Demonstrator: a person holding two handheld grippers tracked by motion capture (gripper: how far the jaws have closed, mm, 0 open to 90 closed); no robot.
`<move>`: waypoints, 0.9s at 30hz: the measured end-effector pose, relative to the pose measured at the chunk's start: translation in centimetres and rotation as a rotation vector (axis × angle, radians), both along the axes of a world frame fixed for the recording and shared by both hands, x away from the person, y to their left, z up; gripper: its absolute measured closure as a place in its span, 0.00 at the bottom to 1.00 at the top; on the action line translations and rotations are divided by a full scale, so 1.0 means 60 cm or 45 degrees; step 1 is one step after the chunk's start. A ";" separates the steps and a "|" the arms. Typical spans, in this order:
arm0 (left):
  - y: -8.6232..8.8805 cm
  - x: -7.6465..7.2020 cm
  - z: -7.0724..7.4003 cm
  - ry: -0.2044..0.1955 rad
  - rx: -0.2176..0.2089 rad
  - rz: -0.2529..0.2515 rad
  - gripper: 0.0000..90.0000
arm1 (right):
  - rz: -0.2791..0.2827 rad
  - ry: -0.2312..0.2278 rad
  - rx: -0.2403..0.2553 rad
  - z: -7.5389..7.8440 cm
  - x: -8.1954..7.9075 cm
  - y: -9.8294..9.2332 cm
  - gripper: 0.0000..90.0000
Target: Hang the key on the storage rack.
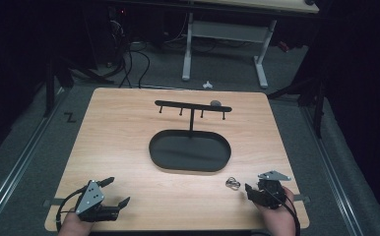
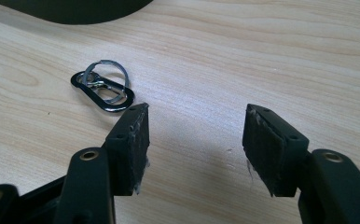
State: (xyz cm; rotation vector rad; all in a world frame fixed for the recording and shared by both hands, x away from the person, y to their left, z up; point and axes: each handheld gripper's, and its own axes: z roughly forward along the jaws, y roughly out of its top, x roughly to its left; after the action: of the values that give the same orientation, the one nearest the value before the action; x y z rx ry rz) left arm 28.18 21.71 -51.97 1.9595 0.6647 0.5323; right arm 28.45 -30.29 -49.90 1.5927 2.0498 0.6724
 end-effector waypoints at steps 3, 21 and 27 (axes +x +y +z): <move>0.001 0.001 0.000 0.005 0.001 0.001 0.17 | 0.026 0.038 -0.033 0.001 0.006 0.002 0.45; 0.000 0.000 0.001 0.002 -0.002 -0.001 0.17 | 0.104 0.205 -0.109 0.026 0.034 0.004 0.42; -0.001 -0.001 0.001 0.003 0.001 -0.004 0.17 | 0.144 0.284 -0.158 0.027 0.036 0.011 0.40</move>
State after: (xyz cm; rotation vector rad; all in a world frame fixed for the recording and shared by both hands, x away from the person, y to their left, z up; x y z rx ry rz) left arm 28.15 21.66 -51.93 1.9616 0.6625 0.5284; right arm 30.63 -29.65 -48.28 1.5488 2.3081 0.4117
